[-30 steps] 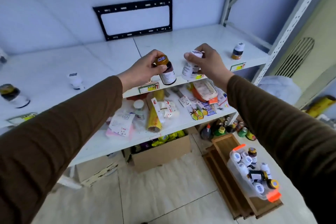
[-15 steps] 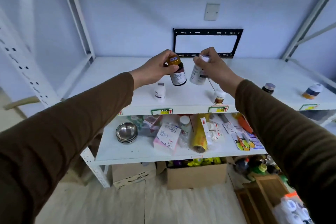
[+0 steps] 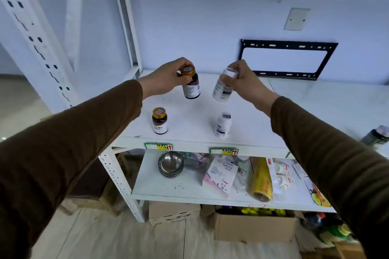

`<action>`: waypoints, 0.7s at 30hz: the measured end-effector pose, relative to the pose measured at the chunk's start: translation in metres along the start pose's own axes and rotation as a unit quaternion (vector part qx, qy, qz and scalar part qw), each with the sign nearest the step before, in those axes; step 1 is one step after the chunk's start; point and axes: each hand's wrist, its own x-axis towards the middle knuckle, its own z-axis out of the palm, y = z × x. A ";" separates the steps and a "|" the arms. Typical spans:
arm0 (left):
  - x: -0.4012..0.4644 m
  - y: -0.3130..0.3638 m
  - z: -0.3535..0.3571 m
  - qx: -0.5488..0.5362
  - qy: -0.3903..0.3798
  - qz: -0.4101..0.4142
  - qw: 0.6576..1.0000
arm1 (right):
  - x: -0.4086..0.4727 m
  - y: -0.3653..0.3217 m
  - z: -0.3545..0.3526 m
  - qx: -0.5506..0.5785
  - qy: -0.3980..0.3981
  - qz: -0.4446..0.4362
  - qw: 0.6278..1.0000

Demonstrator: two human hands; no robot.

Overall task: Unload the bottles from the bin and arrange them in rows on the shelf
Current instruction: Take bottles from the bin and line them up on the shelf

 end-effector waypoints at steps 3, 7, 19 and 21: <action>0.011 -0.033 -0.011 0.054 0.000 -0.033 0.998 | 0.023 0.010 0.012 0.004 -0.014 0.004 1.000; 0.015 -0.081 -0.016 0.101 -0.049 -0.084 0.990 | 0.045 0.020 0.028 -0.004 -0.029 0.014 0.999; 0.020 -0.149 -0.017 0.176 -0.169 -0.091 0.965 | 0.063 0.044 0.062 -0.051 -0.015 0.060 0.997; 0.020 -0.152 -0.020 0.175 -0.184 -0.093 0.963 | 0.063 0.046 0.063 -0.063 -0.005 0.067 0.996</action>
